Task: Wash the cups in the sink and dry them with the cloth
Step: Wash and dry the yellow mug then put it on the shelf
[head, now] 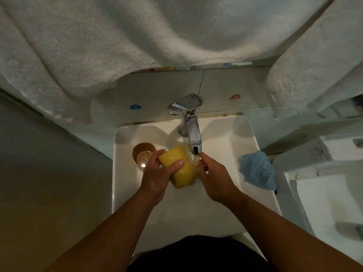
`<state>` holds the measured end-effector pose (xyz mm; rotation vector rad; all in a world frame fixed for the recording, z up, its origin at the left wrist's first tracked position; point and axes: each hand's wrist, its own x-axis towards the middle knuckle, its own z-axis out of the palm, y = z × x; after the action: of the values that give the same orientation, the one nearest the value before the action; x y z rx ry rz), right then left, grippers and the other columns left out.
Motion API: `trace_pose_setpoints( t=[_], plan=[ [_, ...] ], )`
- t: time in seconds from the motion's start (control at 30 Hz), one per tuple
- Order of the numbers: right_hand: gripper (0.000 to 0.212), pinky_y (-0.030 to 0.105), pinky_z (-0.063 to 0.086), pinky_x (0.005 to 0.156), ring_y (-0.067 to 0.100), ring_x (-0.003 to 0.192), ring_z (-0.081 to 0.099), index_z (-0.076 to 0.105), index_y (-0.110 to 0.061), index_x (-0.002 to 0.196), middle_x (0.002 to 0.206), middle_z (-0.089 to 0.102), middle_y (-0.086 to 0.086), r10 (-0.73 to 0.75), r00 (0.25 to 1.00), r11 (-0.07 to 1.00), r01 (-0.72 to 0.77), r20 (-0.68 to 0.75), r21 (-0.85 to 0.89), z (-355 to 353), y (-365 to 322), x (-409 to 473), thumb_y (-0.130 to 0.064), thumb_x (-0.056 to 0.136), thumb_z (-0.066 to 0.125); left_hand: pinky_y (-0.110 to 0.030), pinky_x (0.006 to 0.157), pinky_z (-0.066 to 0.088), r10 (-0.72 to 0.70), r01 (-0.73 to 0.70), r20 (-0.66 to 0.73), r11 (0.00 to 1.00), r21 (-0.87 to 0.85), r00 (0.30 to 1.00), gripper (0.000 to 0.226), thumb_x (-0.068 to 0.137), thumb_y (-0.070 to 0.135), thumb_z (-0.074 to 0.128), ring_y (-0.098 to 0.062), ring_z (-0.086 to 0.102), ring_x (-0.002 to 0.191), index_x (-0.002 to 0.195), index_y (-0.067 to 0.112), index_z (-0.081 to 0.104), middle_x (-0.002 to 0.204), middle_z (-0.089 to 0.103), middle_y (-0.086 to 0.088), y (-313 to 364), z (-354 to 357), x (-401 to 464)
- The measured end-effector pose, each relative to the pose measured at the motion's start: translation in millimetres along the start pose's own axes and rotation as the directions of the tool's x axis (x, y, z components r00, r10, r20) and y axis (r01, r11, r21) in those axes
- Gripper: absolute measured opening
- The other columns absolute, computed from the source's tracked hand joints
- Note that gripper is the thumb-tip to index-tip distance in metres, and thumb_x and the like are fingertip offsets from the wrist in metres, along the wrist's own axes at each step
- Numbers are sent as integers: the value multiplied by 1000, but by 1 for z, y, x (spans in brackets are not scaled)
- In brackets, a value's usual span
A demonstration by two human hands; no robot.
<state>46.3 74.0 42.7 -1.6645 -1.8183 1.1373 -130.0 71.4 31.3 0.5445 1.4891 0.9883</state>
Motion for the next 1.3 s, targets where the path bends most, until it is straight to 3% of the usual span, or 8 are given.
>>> trace_pose_setpoints(
  t=[0.2, 0.37, 0.5, 0.63, 0.73, 0.97, 1.17, 1.3],
  plan=[
    [21, 35, 62, 78, 26, 90, 68, 66, -23, 109, 96, 68, 10, 191, 980, 912, -197, 55, 361, 2, 9, -3, -9, 101, 53, -60, 89, 58, 12, -12, 89, 1000, -3, 996, 90, 46, 36, 98, -32, 66, 111, 127, 25, 59, 123, 65, -9, -3, -3, 4],
    [30, 40, 51, 68, 19, 72, 55, 52, -20, 79, 76, 58, 2, 252, 968, 959, -252, 12, 130, 7, 4, 8, -28, 105, 39, -47, 85, 61, 38, -47, 136, 997, 58, 990, 99, 44, 41, 94, -24, 64, 111, 133, 31, 52, 128, 59, 0, -5, 2, -2],
    [43, 41, 52, 68, 21, 68, 58, 53, -21, 70, 69, 60, 1, 251, 968, 968, -251, 9, -28, 5, 6, 16, -41, 103, 35, -55, 87, 60, 14, -27, 151, 996, 87, 988, 94, 49, 44, 94, -25, 61, 113, 132, 39, 50, 129, 55, 2, -7, 3, -4],
    [7, 33, 54, 77, 7, 85, 61, 59, -29, 103, 93, 62, -14, 149, 988, 989, -148, -48, 27, 11, 18, 3, -30, 102, 53, -53, 89, 59, -7, -14, 114, 984, 177, 993, 88, 51, 53, 87, -20, 60, 109, 128, 46, 45, 124, 54, 8, -7, 0, -2],
    [33, 15, 51, 83, -1, 109, 53, 47, -36, 136, 119, 48, -28, 80, 997, 976, -74, -22, 205, 9, 9, -4, -32, 103, 54, -45, 90, 58, -13, -44, 158, 935, 351, 987, 104, 47, 70, 79, -15, 60, 107, 138, 37, 40, 124, 55, 8, -6, -1, -3],
    [24, 35, 49, 74, 14, 82, 55, 52, -28, 88, 88, 57, 0, 149, 989, 957, -149, 17, 250, 6, -8, 14, -33, 107, 37, -48, 92, 59, -84, -30, 358, 953, 302, 930, 97, 61, 72, 78, -20, 62, 115, 141, 39, 34, 132, 54, 5, -9, 5, -3],
    [26, 48, 60, 77, 20, 91, 62, 56, -30, 92, 97, 61, -3, 249, 964, 932, -263, 89, 249, 6, -6, 13, -53, 99, 48, -43, 94, 55, -58, -74, 324, 923, 378, 944, 77, 77, 82, 42, -17, 61, 112, 140, 38, 40, 129, 58, 4, -5, 10, -7],
    [40, 45, 57, 77, 24, 82, 62, 60, -19, 84, 84, 64, 2, 281, 958, 954, -272, -57, 127, 10, -7, 14, -52, 99, 44, -36, 97, 49, -34, -80, 287, 923, 376, 957, 42, 97, 68, 29, -7, 59, 112, 127, 47, 50, 131, 60, 7, -10, 12, -9]
  ],
)
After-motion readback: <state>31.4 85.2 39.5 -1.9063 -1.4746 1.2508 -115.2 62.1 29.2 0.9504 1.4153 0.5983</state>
